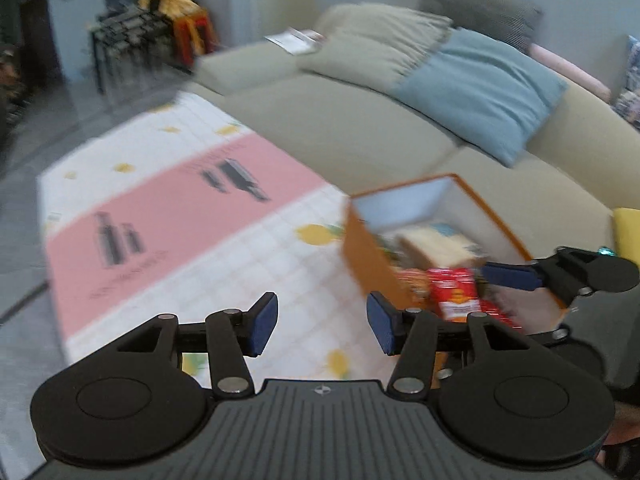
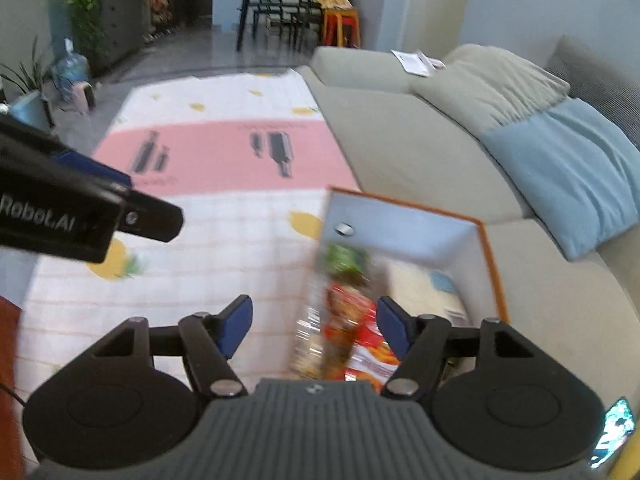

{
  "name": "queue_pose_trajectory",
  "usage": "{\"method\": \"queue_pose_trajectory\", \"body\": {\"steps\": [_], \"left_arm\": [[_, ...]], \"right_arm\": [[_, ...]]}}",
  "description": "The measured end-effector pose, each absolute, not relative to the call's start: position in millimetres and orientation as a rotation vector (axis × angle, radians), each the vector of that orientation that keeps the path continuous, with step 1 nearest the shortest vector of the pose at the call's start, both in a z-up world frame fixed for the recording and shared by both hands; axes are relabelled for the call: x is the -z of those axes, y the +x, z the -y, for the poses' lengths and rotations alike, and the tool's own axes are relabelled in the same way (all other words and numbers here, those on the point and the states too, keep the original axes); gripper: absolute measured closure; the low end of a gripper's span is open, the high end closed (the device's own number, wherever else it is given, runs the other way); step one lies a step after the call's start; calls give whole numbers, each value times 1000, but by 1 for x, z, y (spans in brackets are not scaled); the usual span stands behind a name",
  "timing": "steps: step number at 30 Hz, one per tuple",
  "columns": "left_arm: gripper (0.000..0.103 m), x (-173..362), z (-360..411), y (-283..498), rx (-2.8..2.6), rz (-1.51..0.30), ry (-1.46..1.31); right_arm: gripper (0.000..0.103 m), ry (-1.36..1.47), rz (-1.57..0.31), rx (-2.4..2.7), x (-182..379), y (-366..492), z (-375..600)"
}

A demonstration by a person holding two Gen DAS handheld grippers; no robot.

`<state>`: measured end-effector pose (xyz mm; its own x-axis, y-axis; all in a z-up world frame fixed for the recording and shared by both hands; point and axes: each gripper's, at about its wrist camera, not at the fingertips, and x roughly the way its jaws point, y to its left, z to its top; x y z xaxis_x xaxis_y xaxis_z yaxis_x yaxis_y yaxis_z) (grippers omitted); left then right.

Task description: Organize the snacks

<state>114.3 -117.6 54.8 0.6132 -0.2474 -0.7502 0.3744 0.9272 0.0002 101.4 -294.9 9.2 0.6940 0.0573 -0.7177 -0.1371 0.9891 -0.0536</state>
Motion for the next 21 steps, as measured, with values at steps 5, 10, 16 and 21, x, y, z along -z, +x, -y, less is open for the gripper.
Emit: {"method": "queue_pose_trajectory", "body": {"steps": [5,10,16,21], "left_arm": [[41,-56,80,97,221,-765,223],[39,-46,52,76,124,-715,253],[38,-26,35,61,74,-720,262],[38,-5,29,62,77,-768,260]], "right_arm": [[33,-65,-738,-132,-22,87,256],[30,-40,-691,-112,-24,62,225],[25,-39,-655,-69,-15,35,203],[25,-30,-709,-40,7,27,195]]}}
